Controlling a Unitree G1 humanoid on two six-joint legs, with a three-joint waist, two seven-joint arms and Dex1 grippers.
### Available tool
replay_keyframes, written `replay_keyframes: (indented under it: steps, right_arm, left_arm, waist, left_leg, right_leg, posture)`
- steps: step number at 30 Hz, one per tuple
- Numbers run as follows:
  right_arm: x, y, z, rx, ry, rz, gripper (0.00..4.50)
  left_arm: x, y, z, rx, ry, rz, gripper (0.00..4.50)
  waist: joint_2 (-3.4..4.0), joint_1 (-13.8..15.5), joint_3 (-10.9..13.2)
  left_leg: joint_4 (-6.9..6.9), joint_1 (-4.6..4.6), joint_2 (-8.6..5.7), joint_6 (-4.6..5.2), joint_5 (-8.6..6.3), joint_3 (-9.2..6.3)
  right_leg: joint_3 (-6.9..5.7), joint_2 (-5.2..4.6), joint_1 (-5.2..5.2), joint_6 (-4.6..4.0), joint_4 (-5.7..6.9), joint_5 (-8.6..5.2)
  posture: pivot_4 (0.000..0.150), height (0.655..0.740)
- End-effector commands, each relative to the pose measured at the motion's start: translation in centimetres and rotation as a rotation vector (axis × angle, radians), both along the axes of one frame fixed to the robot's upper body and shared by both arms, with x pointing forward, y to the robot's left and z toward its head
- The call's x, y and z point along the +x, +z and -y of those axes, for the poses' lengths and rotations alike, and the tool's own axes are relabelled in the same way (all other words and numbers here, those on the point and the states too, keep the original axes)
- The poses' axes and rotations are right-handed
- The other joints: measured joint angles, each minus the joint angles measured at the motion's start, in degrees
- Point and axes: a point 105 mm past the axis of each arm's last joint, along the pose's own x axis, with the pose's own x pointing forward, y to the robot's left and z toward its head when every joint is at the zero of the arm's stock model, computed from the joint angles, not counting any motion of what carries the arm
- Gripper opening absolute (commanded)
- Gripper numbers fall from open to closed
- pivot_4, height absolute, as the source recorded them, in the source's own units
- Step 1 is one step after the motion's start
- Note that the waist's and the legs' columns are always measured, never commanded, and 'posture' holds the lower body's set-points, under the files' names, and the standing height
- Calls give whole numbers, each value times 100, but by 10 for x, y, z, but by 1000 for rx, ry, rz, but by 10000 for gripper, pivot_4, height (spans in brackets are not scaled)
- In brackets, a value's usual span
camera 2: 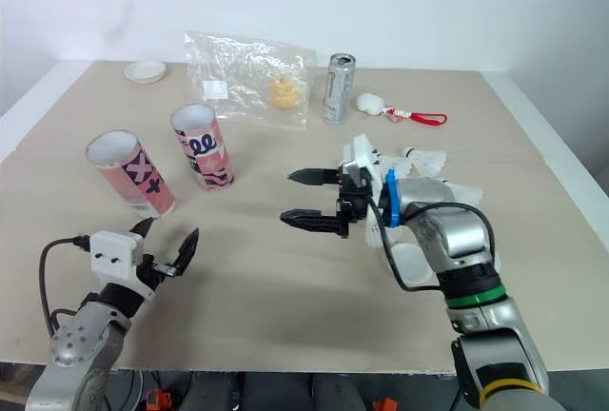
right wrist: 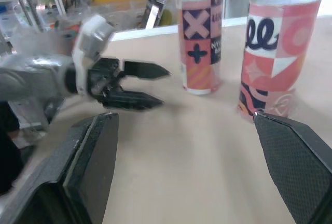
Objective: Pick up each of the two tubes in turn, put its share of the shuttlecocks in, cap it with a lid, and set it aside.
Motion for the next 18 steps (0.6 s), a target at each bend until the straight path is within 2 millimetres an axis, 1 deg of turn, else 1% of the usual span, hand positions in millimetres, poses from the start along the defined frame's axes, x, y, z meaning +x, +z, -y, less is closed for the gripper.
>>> replay_keyframes:
  steps: [1, 3, 9, 15, 18]
  right_arm:
    - [7, 11, -1, 25, 6, 81, 44358]
    - [9, 11, -3, 37, 14, 94, 44358]
    - [12, 13, -5, 35, 40, 178, 44358]
    - [14, 10, -7, 22, 41, 206, 44358]
    - [13, 8, -8, 17, 43, 209, 44358]
  left_arm:
    - [2, 17, -15, -12, 131, 63, 45000]
    - [5, 18, -21, -32, 165, 67, 45000]
    - [15, 20, -28, -33, 160, 60, 45000]
    - [28, 15, -41, -42, 168, 36, 45000]
    - [34, 12, -44, -49, 169, 20, 45000]
  waist:
    - [0, -1, 0]
    - [1, -2, 0]
    - [1, -6, 0]
    - [1, -9, 1]
    - [1, -6, 1]
  left_leg:
    - [0, -1, 0, 0, 0, 0]
    - [-1, -1, 1, 0, 0, -1]
    - [-1, 0, 1, 0, 0, -3]
    - [-2, 0, 1, -1, 1, -4]
    - [-3, 0, 2, -1, 0, -6]
  right_leg:
    - [0, 0, -1, 1, -1, 2]
    - [0, 3, -2, 1, 0, 3]
    - [-1, 5, -2, 0, 0, 4]
    - [-1, 6, -2, 0, 1, 6]
    - [-2, 6, -2, -2, 1, 5]
  posture:
    - [1500, 7400]
    - [1500, 7400]
    - [1500, 7400]
    - [1500, 7400]
    - [1500, 7400]
